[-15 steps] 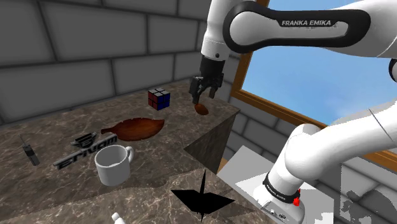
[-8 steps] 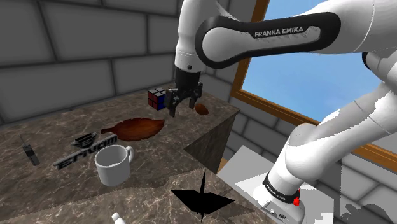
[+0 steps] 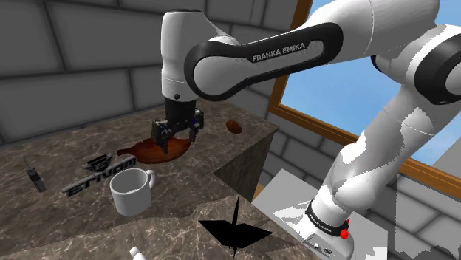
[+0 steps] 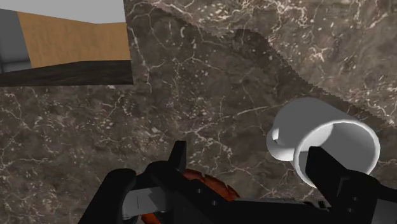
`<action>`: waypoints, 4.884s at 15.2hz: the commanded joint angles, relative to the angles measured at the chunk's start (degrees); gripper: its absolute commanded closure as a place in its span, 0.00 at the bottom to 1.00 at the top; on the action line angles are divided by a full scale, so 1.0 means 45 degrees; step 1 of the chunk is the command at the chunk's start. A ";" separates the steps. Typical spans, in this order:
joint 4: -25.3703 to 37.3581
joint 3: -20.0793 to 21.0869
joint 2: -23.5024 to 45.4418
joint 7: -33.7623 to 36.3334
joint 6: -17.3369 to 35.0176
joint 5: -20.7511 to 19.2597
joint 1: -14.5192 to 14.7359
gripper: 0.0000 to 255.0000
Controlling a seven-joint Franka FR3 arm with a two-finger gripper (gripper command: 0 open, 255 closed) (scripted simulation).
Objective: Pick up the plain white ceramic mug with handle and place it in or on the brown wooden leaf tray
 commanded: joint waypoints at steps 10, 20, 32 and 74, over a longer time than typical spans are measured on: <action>0.4482 0.0888 0.5794 0.3901 0.0182 -0.3463 0.1717 0.00; 0.6640 0.0405 0.8471 0.4965 0.0308 -0.4794 0.3098 0.00; 0.6462 0.0334 0.8651 0.5038 0.0643 -0.4910 0.3123 1.00; 1.0458 -0.0132 0.8380 0.0892 -0.3189 -0.4036 0.0798 1.00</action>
